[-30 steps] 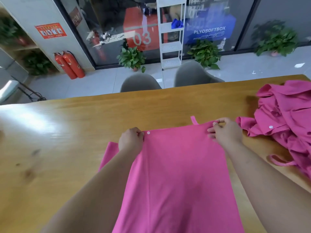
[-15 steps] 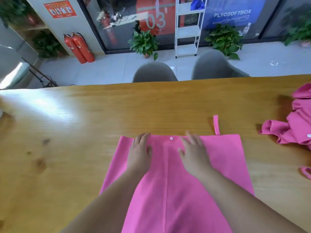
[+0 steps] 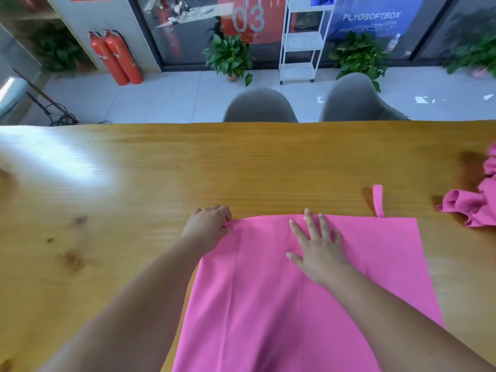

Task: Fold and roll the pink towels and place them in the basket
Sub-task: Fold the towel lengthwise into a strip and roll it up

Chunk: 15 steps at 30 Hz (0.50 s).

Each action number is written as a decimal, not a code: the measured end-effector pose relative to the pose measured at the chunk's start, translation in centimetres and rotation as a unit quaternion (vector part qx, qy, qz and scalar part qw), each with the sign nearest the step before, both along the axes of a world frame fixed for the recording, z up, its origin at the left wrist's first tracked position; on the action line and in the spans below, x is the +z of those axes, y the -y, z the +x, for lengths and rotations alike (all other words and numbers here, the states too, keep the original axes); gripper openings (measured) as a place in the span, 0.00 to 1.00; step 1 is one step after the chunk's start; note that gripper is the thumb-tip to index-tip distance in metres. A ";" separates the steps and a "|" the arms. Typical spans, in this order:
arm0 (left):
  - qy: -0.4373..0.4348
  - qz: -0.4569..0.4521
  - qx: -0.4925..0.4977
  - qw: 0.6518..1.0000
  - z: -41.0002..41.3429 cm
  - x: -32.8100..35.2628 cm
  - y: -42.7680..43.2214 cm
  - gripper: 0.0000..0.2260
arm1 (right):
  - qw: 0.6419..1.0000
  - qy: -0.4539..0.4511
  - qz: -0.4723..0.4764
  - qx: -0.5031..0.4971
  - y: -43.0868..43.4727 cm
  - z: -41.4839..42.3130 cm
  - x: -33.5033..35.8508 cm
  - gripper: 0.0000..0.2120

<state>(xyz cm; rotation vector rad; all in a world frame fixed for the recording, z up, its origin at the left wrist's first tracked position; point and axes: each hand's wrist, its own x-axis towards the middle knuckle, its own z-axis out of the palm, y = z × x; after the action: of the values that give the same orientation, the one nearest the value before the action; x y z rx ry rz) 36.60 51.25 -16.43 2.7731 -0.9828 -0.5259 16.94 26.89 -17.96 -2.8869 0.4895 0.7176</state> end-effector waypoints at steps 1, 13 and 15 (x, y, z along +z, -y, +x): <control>-0.028 -0.019 0.009 0.999 0.4 0.4 -0.2 0.07 | 1.000 -0.002 0.001 -0.001 -0.1 0.0 0.0 0.41; -0.238 -0.123 0.030 0.963 2.9 4.2 0.3 0.07 | 0.999 -0.028 0.016 0.001 0.4 0.3 0.3 0.43; -0.281 -0.160 0.043 0.945 3.0 4.2 0.2 0.08 | 0.999 -0.029 0.015 0.000 0.4 0.3 0.3 0.43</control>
<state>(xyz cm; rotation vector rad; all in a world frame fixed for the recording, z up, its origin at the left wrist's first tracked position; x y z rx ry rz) 39.64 51.04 -12.19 2.1744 -0.7262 -0.9729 17.27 26.52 -17.65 -2.8461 0.4807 0.8039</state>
